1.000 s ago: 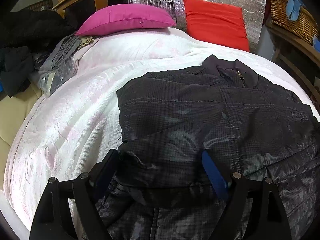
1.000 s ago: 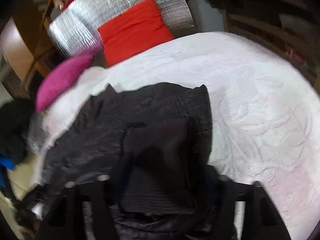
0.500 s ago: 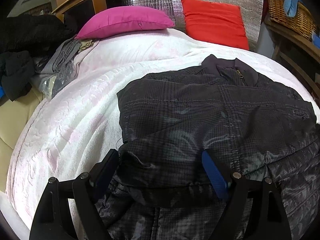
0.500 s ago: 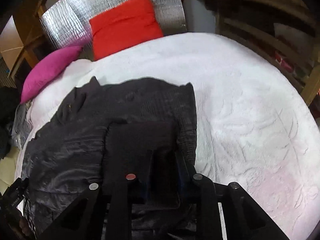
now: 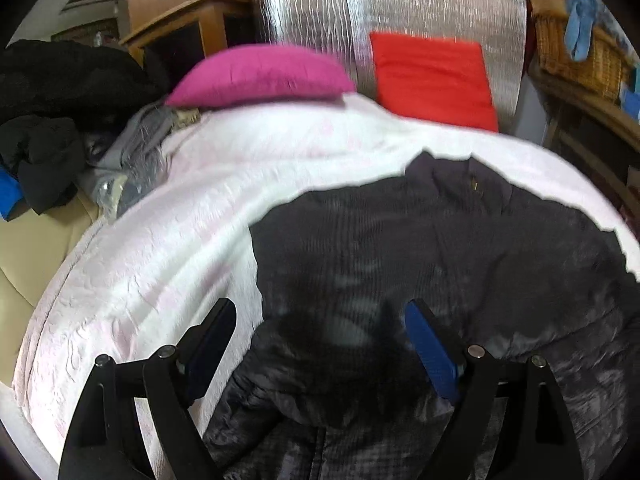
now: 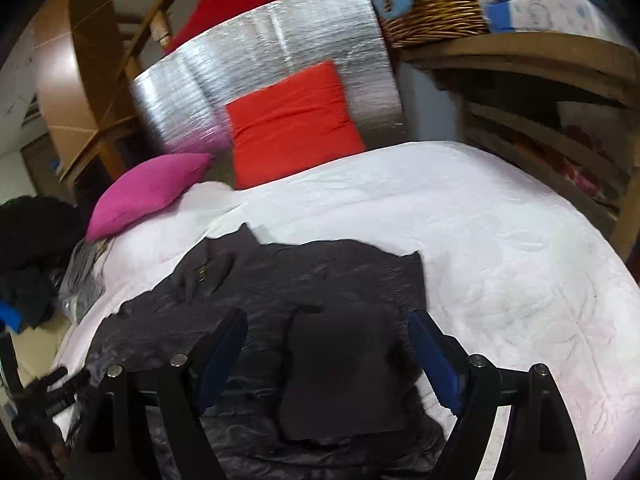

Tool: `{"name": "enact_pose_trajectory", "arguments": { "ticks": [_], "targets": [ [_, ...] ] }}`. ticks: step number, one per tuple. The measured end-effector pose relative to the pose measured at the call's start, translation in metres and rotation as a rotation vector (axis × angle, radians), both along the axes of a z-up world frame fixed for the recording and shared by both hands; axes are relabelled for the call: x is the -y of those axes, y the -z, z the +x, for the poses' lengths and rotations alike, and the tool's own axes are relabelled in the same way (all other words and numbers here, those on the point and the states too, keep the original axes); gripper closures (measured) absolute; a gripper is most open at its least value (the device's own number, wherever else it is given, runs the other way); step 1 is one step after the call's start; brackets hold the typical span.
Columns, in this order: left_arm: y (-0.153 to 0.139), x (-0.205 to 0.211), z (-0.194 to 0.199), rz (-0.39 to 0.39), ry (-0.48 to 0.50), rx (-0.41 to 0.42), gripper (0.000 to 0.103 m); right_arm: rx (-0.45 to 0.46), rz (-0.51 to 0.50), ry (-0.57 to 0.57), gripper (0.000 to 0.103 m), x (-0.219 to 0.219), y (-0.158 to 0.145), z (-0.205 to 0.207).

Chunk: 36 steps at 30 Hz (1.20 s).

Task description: Fold large clothes

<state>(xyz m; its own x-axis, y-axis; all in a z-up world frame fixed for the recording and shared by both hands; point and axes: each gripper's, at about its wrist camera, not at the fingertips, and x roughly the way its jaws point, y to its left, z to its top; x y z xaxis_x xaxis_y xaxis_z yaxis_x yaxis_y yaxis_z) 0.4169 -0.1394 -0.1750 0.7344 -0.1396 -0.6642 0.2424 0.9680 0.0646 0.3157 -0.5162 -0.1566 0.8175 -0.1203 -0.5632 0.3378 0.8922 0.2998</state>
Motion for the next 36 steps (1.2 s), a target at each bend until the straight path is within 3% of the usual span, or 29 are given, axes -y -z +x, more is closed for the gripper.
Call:
{"name": "enact_pose_trajectory", "arguments": {
  "ticks": [3, 5, 6, 10, 15, 19, 22, 26, 28, 31, 34, 36],
  "targets": [
    [-0.001, 0.002, -0.001, -0.022, 0.032, -0.001, 0.016, -0.032, 0.004, -0.092, 0.024, -0.017, 0.005, 0.011],
    [0.005, 0.007, 0.001, -0.012, 0.051, -0.03, 0.016, -0.051, -0.008, -0.141, 0.037, -0.03, 0.008, 0.017],
    [0.009, 0.01, 0.003, -0.007, 0.057, -0.052, 0.016, -0.07, -0.009, -0.174, 0.038, -0.037, 0.01, 0.022],
    [0.025, 0.017, 0.01, 0.011, 0.082, -0.141, 0.016, -0.165, 0.005, -0.255, 0.039, -0.059, 0.028, 0.038],
    [0.033, 0.02, 0.004, 0.09, 0.106, -0.152, 0.015, -0.301, -0.02, -0.33, 0.038, -0.068, 0.046, 0.042],
    [0.038, 0.023, -0.002, 0.155, 0.144, -0.156, 0.014, -0.346, -0.013, -0.366, 0.038, -0.069, 0.048, 0.037],
    [0.038, 0.021, -0.003, 0.155, 0.157, -0.159, 0.014, -0.369, -0.055, -0.384, 0.038, -0.077, 0.049, 0.034],
    [0.029, 0.016, -0.001, 0.113, 0.143, -0.142, 0.014, -0.338, -0.007, -0.379, 0.038, -0.066, 0.041, 0.03],
    [0.02, 0.015, -0.004, 0.086, 0.142, -0.1, 0.014, -0.24, 0.064, -0.366, 0.038, -0.056, 0.025, 0.023],
    [0.006, 0.022, -0.008, 0.064, 0.145, -0.008, 0.014, -0.085, 0.056, -0.313, 0.038, -0.049, 0.005, 0.016],
    [0.005, 0.029, -0.005, 0.093, 0.124, 0.04, 0.014, -0.071, 0.084, -0.266, 0.038, -0.041, 0.008, 0.028],
    [0.012, 0.034, 0.005, 0.107, 0.106, 0.014, 0.014, -0.093, 0.097, -0.236, 0.038, -0.035, 0.016, 0.039]
  ]
}}
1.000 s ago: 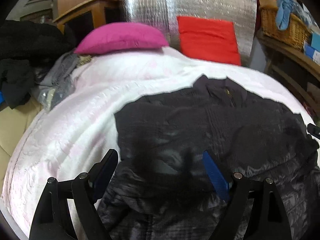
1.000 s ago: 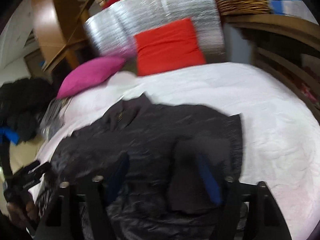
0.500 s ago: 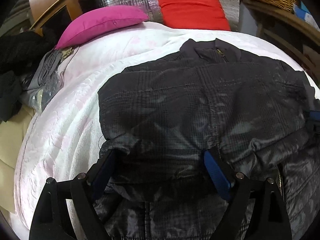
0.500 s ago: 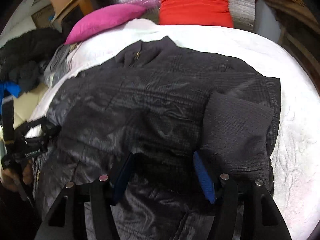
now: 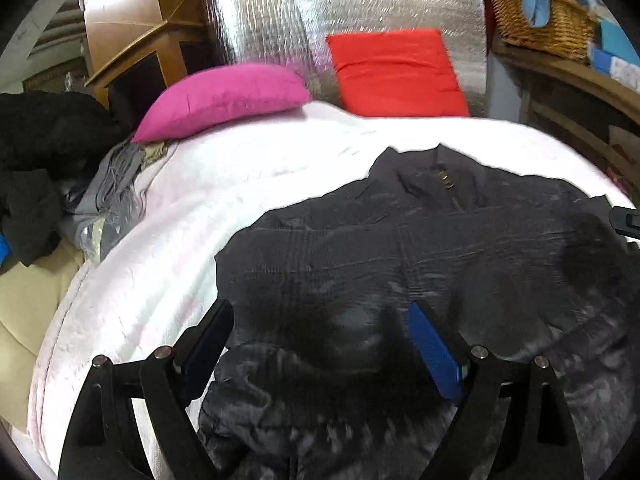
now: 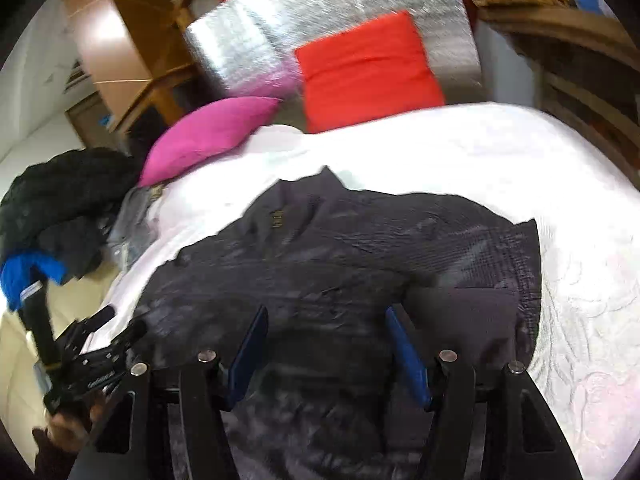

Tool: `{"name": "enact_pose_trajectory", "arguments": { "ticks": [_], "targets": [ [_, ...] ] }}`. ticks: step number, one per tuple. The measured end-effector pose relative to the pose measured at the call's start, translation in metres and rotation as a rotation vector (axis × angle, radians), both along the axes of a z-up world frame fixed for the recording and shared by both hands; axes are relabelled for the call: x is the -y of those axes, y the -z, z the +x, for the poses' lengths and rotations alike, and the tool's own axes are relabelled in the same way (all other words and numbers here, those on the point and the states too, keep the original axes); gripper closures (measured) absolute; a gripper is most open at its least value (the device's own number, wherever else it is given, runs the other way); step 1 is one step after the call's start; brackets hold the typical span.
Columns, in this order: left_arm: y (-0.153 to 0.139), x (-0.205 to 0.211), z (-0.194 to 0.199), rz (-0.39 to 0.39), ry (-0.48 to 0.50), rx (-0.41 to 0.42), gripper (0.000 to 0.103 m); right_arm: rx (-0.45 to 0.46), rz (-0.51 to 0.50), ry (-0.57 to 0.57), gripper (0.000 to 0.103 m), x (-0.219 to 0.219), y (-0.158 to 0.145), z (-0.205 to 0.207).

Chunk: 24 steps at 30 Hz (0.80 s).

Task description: Fold large clothes

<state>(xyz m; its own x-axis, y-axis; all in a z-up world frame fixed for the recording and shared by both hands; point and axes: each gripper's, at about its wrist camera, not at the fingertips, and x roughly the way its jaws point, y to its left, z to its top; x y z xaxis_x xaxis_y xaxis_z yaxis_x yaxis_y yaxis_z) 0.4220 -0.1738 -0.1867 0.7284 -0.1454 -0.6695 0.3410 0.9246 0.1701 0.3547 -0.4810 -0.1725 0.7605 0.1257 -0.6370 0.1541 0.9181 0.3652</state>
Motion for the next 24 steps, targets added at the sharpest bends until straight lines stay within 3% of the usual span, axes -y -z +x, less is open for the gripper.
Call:
{"name": "enact_pose_trajectory", "arguments": {
  "ticks": [4, 7, 13, 19, 24],
  "targets": [
    [0.022, 0.0, 0.019, 0.008, -0.034, -0.106, 0.014, -0.069, -0.01, 0.035, 0.038, 0.008, 0.024, 0.03],
    [0.022, 0.002, 0.016, 0.021, -0.033, -0.092, 0.014, -0.109, 0.007, 0.044, 0.038, 0.018, 0.038, 0.043],
    [0.022, 0.004, 0.012, 0.032, -0.028, -0.084, 0.014, -0.087, 0.037, 0.01, 0.038, 0.017, 0.019, 0.029],
    [0.021, 0.003, 0.009, 0.043, -0.02, -0.073, 0.014, -0.075, 0.039, -0.115, 0.038, -0.016, 0.005, 0.0],
    [0.02, 0.003, 0.005, 0.052, -0.019, -0.063, 0.014, -0.149, 0.025, -0.191, 0.038, -0.046, 0.02, -0.001]
  ]
}}
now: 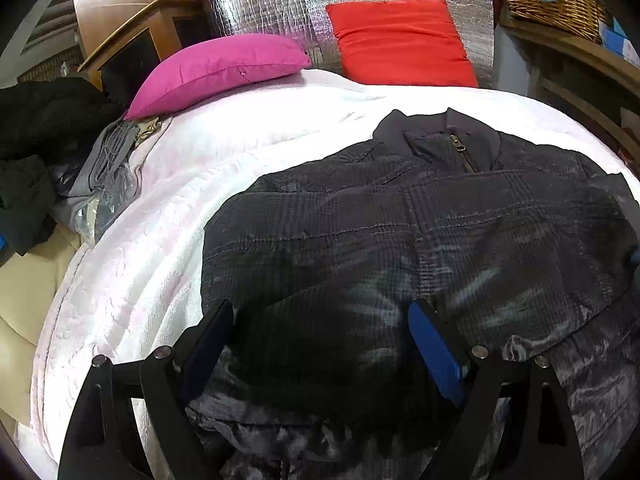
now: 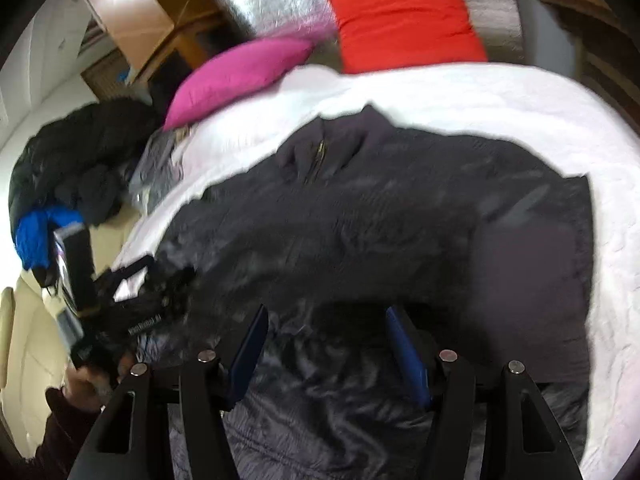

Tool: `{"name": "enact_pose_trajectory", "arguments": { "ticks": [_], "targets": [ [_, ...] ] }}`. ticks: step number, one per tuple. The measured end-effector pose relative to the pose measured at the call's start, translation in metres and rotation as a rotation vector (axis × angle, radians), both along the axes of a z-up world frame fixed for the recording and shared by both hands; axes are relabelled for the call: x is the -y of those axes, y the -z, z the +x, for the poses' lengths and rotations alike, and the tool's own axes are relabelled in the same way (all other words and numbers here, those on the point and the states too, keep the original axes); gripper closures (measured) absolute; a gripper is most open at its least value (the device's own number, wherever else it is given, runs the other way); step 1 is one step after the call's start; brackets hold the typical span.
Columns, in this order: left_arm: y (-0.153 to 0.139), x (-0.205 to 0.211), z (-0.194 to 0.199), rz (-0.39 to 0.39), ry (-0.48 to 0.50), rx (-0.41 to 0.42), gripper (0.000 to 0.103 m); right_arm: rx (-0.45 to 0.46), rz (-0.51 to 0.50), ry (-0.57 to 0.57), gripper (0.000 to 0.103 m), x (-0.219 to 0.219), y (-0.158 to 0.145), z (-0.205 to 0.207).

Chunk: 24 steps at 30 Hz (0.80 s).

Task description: Fold large clothes

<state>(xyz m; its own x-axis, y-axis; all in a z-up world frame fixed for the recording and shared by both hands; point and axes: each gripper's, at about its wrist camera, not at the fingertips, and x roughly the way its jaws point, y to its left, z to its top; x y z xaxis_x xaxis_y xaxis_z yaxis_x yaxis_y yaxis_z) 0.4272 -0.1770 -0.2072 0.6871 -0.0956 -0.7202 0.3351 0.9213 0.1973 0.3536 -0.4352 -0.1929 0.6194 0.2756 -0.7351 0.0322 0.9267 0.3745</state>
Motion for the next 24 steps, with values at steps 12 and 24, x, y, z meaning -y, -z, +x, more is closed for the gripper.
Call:
{"name": "enact_pose_trajectory", "arguments": {
  "ticks": [12, 24],
  "targets": [
    [0.0, 0.002, -0.001, 0.012, 0.004, 0.003, 0.014, 0.019, 0.06, 0.004, 0.038, 0.006, -0.004, 0.003],
    [-0.01, -0.047, 0.013, -0.037, -0.146, -0.039, 0.012, -0.035, 0.08, 0.041, 0.038, 0.014, 0.0, 0.009]
  ]
}}
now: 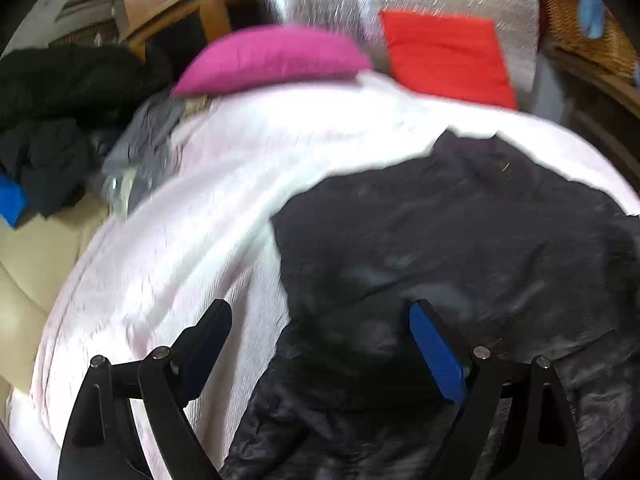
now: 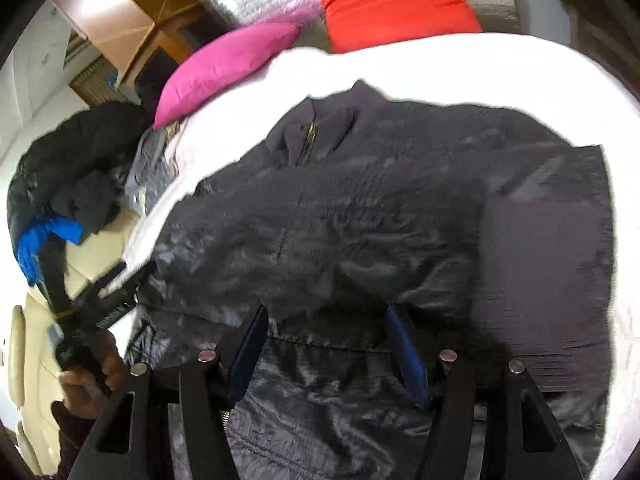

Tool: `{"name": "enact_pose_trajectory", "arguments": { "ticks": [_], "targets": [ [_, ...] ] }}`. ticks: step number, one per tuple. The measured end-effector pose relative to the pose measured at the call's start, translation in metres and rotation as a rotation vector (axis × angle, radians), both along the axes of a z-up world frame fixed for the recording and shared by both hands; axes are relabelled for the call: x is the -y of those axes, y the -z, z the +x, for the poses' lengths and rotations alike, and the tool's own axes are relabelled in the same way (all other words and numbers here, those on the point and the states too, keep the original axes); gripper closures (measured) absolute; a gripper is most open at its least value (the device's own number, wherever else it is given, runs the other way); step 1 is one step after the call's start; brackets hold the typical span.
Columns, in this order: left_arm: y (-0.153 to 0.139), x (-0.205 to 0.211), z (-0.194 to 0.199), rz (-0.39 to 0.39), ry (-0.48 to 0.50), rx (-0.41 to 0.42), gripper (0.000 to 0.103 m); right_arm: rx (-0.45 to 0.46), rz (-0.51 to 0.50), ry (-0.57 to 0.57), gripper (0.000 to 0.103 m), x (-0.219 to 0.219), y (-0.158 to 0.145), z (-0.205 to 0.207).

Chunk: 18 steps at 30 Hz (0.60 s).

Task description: Fold large clothes

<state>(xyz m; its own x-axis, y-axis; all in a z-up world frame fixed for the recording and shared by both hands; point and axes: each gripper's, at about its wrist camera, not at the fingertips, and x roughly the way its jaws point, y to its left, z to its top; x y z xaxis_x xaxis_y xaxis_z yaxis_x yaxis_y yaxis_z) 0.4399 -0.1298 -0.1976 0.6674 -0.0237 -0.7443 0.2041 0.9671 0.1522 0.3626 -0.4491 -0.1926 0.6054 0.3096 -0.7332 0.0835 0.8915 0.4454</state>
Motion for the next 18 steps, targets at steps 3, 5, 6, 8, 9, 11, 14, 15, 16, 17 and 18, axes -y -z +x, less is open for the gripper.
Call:
{"name": "enact_pose_trajectory", "arguments": {
  "ticks": [3, 5, 6, 8, 9, 11, 14, 15, 16, 17, 18],
  "targets": [
    [0.017, -0.002, 0.007, 0.036, 0.005, -0.079, 0.012, 0.045, -0.018, 0.092, 0.038, 0.024, -0.01, -0.009],
    [0.013, -0.001, 0.004, 0.044, 0.006, -0.051, 0.012, 0.064, -0.002, 0.195, 0.038, 0.05, -0.012, -0.016],
    [0.009, 0.0, 0.003, 0.044, 0.006, -0.034, 0.012, 0.066, 0.015, 0.24, 0.038, 0.063, -0.011, -0.018],
    [0.002, -0.001, 0.001, 0.028, 0.0, 0.004, 0.012, 0.052, 0.036, 0.309, 0.039, 0.081, -0.005, -0.019],
    [0.0, -0.001, 0.0, 0.013, -0.004, 0.014, 0.012, 0.036, 0.048, 0.339, 0.04, 0.09, 0.001, -0.017],
    [0.003, -0.001, 0.002, 0.005, 0.0, -0.006, 0.012, -0.004, 0.061, 0.353, 0.049, 0.097, 0.013, -0.01],
    [0.017, 0.006, 0.007, 0.049, 0.024, -0.057, 0.012, -0.031, 0.063, 0.355, 0.049, 0.1, 0.019, -0.003],
    [0.017, 0.009, 0.006, 0.062, 0.028, -0.049, 0.012, -0.029, 0.069, 0.356, 0.049, 0.101, 0.016, -0.005],
    [0.015, 0.01, 0.005, 0.07, 0.03, -0.035, 0.012, -0.018, 0.079, 0.361, 0.049, 0.103, 0.012, -0.008],
    [0.013, 0.01, 0.003, 0.072, 0.029, -0.025, 0.012, 0.001, 0.09, 0.367, 0.049, 0.104, 0.008, -0.011],
    [0.009, 0.009, 0.002, 0.067, 0.025, -0.011, 0.012, 0.039, 0.095, 0.377, 0.049, 0.107, 0.002, -0.014]
  ]
}}
